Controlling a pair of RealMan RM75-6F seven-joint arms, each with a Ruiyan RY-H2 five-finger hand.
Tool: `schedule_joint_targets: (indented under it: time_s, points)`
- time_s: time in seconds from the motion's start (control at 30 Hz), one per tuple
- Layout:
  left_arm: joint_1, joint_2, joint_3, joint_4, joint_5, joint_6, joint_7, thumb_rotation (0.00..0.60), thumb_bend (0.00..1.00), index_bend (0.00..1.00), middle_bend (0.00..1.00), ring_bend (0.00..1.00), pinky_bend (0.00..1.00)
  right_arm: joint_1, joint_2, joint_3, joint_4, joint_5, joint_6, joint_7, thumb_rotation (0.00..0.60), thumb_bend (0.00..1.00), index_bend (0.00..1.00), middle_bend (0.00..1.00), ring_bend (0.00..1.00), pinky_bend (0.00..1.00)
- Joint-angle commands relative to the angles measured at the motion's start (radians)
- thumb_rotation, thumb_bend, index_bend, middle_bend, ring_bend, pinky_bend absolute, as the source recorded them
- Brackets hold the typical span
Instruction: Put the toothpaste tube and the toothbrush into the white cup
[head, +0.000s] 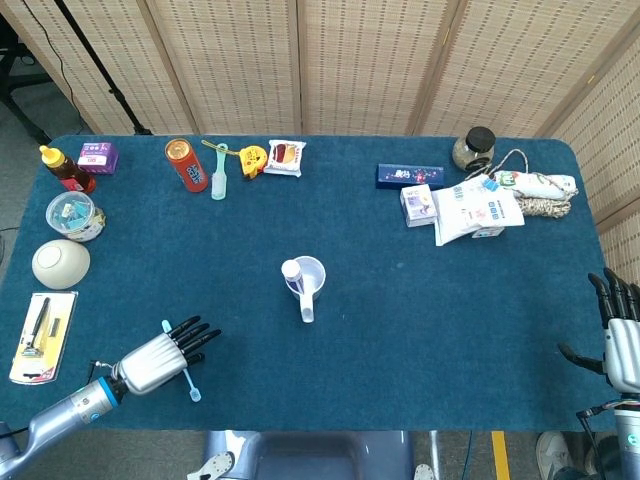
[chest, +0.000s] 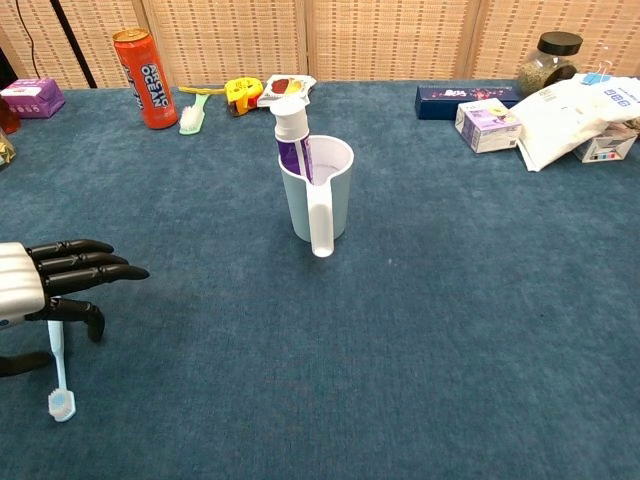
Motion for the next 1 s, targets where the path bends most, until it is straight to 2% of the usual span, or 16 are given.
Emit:
schedule_joint_targets:
  time_s: [0.03,0.23,0.6,1.0]
  points:
    - [0.001,-0.005,0.003,0.005,-0.003,0.001,-0.002,0.600,0.36,0.42,0.00,0.00,0.00,-0.001,0.001,0.001,-0.001,-0.001,-0.001,0.001,0.600,0.00,0.00,0.00,0.00,0.00]
    - [0.001,-0.014,0.004,0.014,-0.009,0.001,-0.004,0.600,0.36,0.43,0.00,0.00,0.00,-0.002,0.002,0.001,-0.001,-0.004,-0.002,0.004,0.600,0.00,0.00,0.00,0.00,0.00]
    - [0.001,-0.042,0.005,0.030,-0.015,0.000,0.004,0.600,0.39,0.60,0.00,0.00,0.00,-0.003,0.002,0.005,-0.003,-0.009,0.000,0.009,0.600,0.00,0.00,0.00,0.00,0.00]
    - [0.003,-0.035,-0.002,0.015,-0.027,0.024,0.006,0.600,0.40,0.62,0.00,0.00,0.00,-0.005,0.004,0.004,-0.004,-0.017,-0.002,0.018,0.600,0.00,0.00,0.00,0.00,0.00]
